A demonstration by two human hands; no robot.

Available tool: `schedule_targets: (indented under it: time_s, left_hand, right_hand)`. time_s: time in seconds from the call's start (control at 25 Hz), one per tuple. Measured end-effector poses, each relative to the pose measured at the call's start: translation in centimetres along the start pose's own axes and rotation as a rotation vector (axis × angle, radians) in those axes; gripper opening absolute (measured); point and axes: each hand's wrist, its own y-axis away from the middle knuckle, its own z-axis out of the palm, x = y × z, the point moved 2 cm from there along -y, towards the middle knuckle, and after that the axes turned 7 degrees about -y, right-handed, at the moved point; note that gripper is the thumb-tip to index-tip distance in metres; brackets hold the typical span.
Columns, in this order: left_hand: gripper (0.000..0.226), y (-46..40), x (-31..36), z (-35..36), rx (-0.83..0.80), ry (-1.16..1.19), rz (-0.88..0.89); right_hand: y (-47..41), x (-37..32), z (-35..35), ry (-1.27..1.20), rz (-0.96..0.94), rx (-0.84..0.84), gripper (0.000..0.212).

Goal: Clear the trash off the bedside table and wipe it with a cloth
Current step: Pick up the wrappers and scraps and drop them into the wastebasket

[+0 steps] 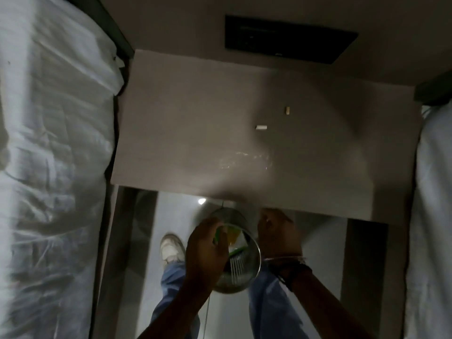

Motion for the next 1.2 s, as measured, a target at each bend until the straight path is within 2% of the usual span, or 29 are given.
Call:
schedule_targets:
  time_s: [0.04, 0.12, 0.2, 0.24, 0.32, 0.44, 0.56, 0.88, 1.04, 1.2]
  left_hand:
    - [0.03, -2.2, 1.3, -0.5, 0.066, 0.052, 0.082]
    - [0.026, -8.5, 5.1, -0.9, 0.205, 0.007, 0.292]
    - [0.023, -15.1, 8.6, -1.0, 0.277, -0.082, 0.38]
    - [0.019, -17.5, 9.8, -0.9, 0.27, -0.13, 0.396]
    - [0.015, -21.4, 11.5, -0.2, 0.207, -0.279, 0.42]
    - [0.024, -25.2, 12.7, 1.5, 0.052, -0.519, 0.43]
    - [0.027, -26.6, 13.1, 3.1, -0.003, -0.599, 0.467]
    - [0.014, -27.3, 12.6, 4.3, -0.024, -0.609, 0.403]
    - [0.017, -25.2, 12.5, 3.1, -0.039, -0.587, 0.419]
    - [0.025, -17.0, 9.4, 0.4, 0.015, -0.327, 0.199]
  right_hand:
    - [-2.2, -1.0, -1.5, 0.009, -0.069, 0.102, 0.024]
    - [-8.7, -3.0, -4.8, 0.016, -0.154, 0.281, 0.021]
    - [-14.7, -3.8, -6.5, -0.054, -0.105, 0.306, 0.024]
    - [-17.2, -4.1, -6.9, -0.061, -0.064, 0.279, 0.029]
    - [-20.8, -4.1, -6.9, 0.075, 0.001, 0.213, 0.036]
    - [-24.3, -4.3, -7.1, 0.198, 0.01, 0.203, 0.025]
    - [-26.5, -3.9, -7.0, 0.243, 0.001, 0.181, 0.024]
    - [-27.3, -3.1, -7.1, 0.359, -0.036, 0.132, 0.023]
    - [-23.2, -2.6, -7.3, 0.165, 0.027, 0.182, 0.018]
    - [-11.9, -2.2, -4.4, -0.016, -0.115, 0.136, 0.023]
